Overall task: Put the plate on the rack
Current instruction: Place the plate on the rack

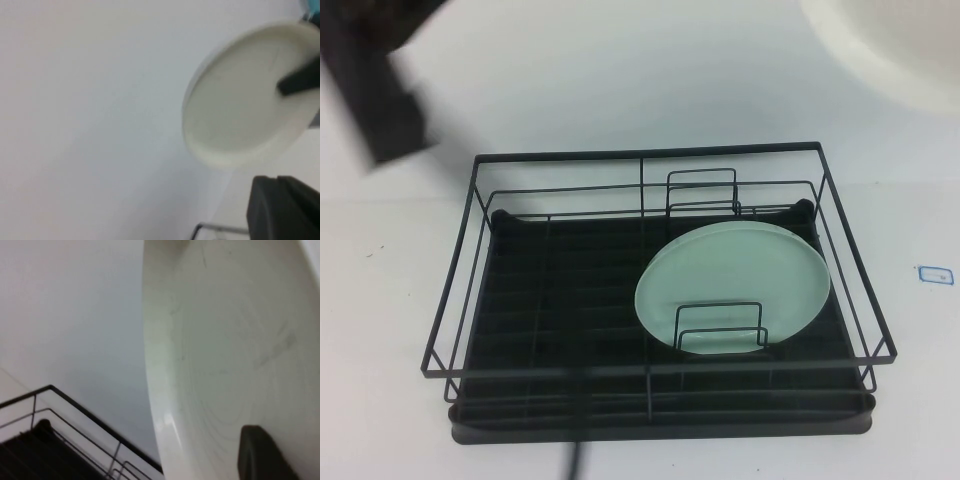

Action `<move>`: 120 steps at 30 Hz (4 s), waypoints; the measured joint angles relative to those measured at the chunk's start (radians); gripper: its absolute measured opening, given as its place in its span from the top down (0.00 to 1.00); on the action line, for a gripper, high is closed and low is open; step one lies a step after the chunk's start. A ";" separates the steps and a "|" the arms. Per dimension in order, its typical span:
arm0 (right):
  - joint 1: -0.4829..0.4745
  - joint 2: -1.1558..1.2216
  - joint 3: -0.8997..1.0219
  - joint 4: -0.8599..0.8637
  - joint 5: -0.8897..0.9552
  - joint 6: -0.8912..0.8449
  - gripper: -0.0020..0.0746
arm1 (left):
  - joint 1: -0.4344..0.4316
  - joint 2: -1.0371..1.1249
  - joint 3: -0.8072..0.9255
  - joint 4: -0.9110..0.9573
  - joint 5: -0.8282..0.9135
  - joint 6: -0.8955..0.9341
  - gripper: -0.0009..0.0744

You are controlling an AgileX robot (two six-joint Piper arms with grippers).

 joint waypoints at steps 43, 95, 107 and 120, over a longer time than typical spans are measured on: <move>0.811 0.576 -0.717 -1.481 0.757 0.863 0.77 | 0.000 -0.501 0.683 1.035 -0.291 -0.929 0.99; 0.815 0.777 -0.560 -1.609 0.615 0.930 0.77 | 0.000 -0.501 0.711 1.033 -0.321 -0.973 0.99; 0.791 0.822 -0.560 -1.611 0.615 0.949 0.77 | 0.000 -0.501 0.711 1.033 -0.320 -0.973 0.99; 0.791 0.873 -0.560 -1.614 0.617 0.971 0.77 | 0.000 -0.501 0.711 1.033 -0.316 -0.973 0.99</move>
